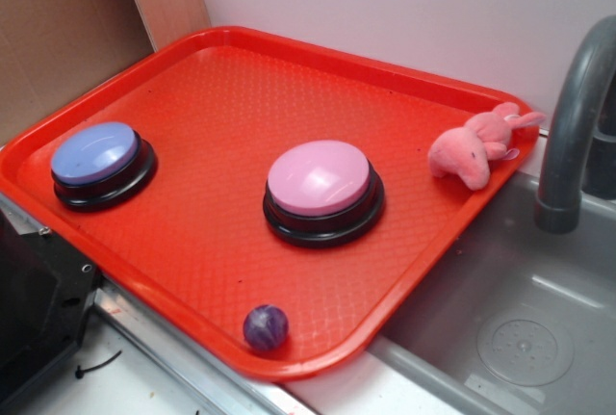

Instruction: Push the purple button.

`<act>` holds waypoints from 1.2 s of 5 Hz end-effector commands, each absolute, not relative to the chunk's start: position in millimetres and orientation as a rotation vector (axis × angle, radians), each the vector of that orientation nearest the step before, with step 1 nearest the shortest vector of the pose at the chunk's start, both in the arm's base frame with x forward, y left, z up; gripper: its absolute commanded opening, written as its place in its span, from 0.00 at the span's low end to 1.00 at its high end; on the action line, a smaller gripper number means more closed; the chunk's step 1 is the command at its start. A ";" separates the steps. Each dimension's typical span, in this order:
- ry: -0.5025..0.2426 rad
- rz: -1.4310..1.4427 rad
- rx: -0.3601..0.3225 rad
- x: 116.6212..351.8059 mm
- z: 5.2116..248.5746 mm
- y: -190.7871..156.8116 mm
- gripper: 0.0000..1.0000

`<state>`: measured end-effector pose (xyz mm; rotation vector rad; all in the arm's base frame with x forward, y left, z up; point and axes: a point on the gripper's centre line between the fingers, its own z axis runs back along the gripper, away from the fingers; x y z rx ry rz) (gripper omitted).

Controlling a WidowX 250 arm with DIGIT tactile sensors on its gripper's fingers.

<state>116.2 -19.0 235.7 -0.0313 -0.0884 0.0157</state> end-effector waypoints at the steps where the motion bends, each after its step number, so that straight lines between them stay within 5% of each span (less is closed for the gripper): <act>1: -0.088 0.016 -0.031 116.2 235.7 -19.0 1.00; 2: -0.031 0.157 -0.038 125.1 211.7 25.6 1.00; 3: -0.024 0.340 0.045 137.8 179.5 56.3 1.00; 6: -0.001 0.443 0.037 157.3 92.7 95.4 1.00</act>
